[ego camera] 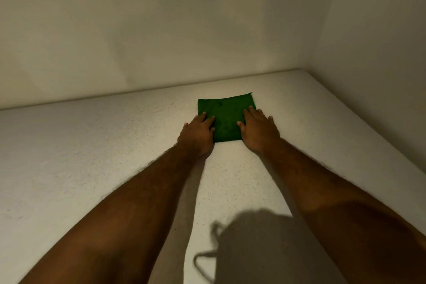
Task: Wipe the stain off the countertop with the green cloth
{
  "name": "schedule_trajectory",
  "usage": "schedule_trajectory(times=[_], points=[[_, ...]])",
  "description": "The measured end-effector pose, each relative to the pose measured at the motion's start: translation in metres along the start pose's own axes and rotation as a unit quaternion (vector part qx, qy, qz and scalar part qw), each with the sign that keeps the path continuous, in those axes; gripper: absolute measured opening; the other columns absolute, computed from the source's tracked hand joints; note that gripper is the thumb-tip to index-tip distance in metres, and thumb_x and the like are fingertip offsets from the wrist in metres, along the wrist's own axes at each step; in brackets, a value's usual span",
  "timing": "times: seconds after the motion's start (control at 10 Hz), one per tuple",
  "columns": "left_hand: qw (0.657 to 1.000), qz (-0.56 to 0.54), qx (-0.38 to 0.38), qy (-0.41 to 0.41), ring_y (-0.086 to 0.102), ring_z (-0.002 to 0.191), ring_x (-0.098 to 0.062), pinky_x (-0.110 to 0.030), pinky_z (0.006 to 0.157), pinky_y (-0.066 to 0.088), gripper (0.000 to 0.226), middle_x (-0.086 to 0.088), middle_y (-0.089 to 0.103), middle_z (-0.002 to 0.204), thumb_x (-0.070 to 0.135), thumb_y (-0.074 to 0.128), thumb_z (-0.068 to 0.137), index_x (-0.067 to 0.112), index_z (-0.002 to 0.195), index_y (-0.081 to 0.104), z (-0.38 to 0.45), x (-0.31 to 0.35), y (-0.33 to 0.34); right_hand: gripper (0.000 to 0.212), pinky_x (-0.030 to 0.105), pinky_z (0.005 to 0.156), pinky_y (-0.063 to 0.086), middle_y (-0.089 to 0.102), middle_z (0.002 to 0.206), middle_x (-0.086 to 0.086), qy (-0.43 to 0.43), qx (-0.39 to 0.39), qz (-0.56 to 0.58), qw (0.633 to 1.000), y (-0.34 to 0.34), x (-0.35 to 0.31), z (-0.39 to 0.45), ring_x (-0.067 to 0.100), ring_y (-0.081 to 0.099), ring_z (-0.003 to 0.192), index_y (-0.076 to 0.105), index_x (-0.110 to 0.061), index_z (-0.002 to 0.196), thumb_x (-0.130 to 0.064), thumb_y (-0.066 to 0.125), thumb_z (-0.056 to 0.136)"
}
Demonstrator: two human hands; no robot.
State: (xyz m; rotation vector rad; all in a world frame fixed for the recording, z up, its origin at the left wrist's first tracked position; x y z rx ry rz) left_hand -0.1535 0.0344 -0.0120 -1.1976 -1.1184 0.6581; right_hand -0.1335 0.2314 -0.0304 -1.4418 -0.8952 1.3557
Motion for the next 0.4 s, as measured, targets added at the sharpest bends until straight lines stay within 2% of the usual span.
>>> schedule_trajectory(times=[0.2, 0.3, 0.4], points=[[0.998, 0.0, 0.058, -0.025, 0.035, 0.155, -0.029, -0.055, 0.131, 0.019, 0.05, -0.009, 0.037, 0.168, 0.034, 0.037, 0.112, 0.02, 0.16, 0.043, -0.027, -0.006, -0.016, 0.066, 0.059, 0.131, 0.011, 0.021, 0.178, 0.009, 0.005, 0.007, -0.014, 1.0, -0.005, -0.005, -0.011, 0.033, 0.018, 0.164, 0.027, -0.017, 0.168, -0.052, 0.033, 0.113], [0.992, -0.021, 0.121, -0.034, 0.034, 0.157, -0.028, -0.051, 0.131, 0.022, 0.051, -0.008, 0.039, 0.168, 0.035, 0.039, 0.112, 0.018, 0.159, 0.045, -0.056, -0.017, -0.038, 0.068, 0.057, 0.132, 0.009, 0.023, 0.178, 0.008, -0.006, 0.039, 0.002, 0.999, -0.014, -0.025, -0.035, 0.03, 0.018, 0.164, 0.028, -0.017, 0.167, -0.055, 0.035, 0.112], [0.991, -0.012, 0.132, -0.034, 0.035, 0.157, -0.026, -0.048, 0.13, 0.024, 0.051, -0.006, 0.04, 0.169, 0.035, 0.042, 0.111, 0.017, 0.159, 0.046, -0.076, -0.026, -0.046, 0.069, 0.056, 0.133, 0.009, 0.023, 0.178, 0.007, -0.025, 0.03, 0.018, 0.999, -0.014, -0.038, -0.056, 0.029, 0.017, 0.164, 0.028, -0.017, 0.167, -0.056, 0.035, 0.111]])
Point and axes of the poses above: each hand's wrist, its own z-axis towards the middle knuckle, its own y-axis out of the palm, x = y × z, the point moved 4 cm from there along z, towards the middle knuckle
